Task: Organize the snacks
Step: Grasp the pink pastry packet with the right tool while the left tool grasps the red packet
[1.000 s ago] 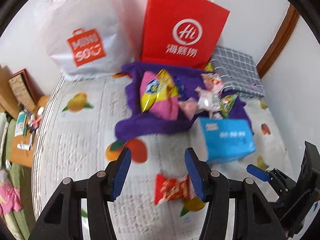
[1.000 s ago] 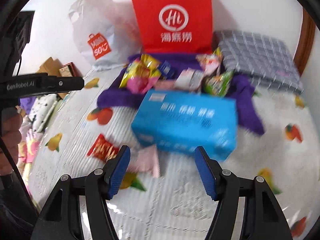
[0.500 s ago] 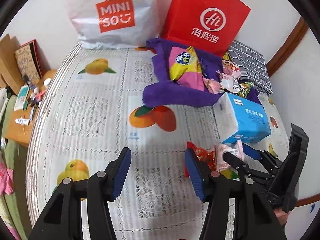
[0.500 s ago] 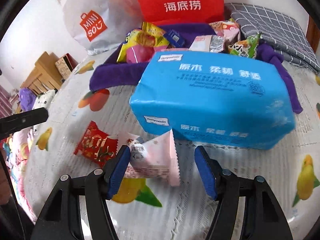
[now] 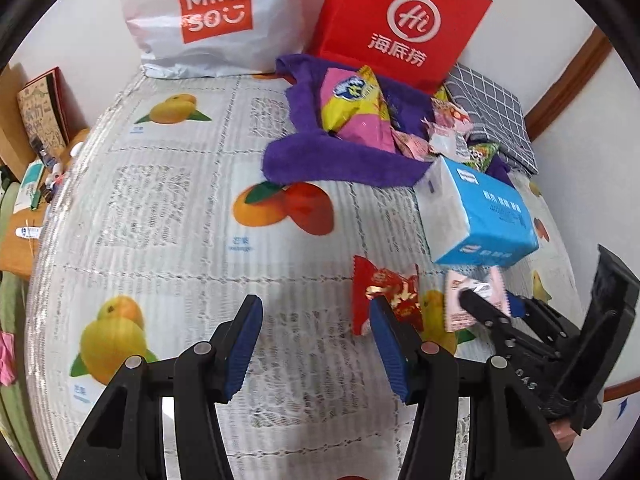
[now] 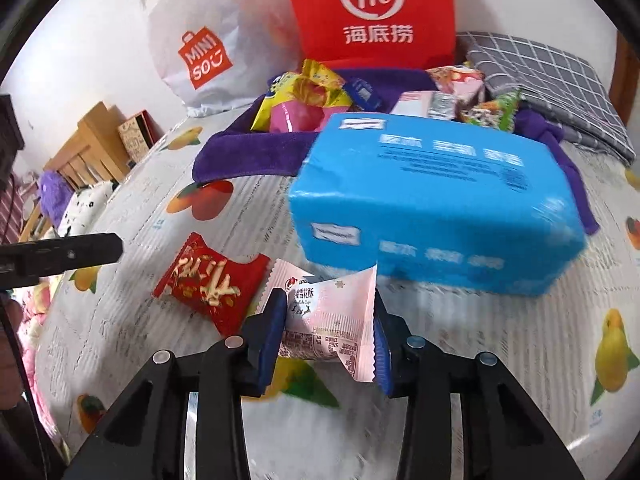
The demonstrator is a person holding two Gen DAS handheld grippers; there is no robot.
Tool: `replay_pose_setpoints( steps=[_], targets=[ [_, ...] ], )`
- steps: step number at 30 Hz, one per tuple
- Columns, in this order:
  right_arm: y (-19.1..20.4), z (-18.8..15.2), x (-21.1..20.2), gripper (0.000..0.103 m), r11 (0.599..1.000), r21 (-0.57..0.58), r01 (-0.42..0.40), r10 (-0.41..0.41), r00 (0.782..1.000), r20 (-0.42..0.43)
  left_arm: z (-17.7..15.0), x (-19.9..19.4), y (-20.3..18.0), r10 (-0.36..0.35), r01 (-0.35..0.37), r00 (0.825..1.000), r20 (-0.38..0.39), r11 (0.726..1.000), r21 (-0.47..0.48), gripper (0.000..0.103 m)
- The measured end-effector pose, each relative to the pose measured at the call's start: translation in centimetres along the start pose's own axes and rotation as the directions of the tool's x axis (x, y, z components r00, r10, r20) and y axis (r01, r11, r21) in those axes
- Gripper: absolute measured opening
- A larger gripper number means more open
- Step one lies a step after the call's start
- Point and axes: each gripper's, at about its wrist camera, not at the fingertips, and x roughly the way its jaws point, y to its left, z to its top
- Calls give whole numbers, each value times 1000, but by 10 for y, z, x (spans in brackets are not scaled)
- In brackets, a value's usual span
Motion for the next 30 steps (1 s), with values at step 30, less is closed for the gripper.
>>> replay_pose_setpoints(
  steps=[30],
  targets=[
    [-106,-33,-35,42,991,102,91,-96,995,41,-17,61,-87,203,-217,973,106,966,142,59]
  ],
)
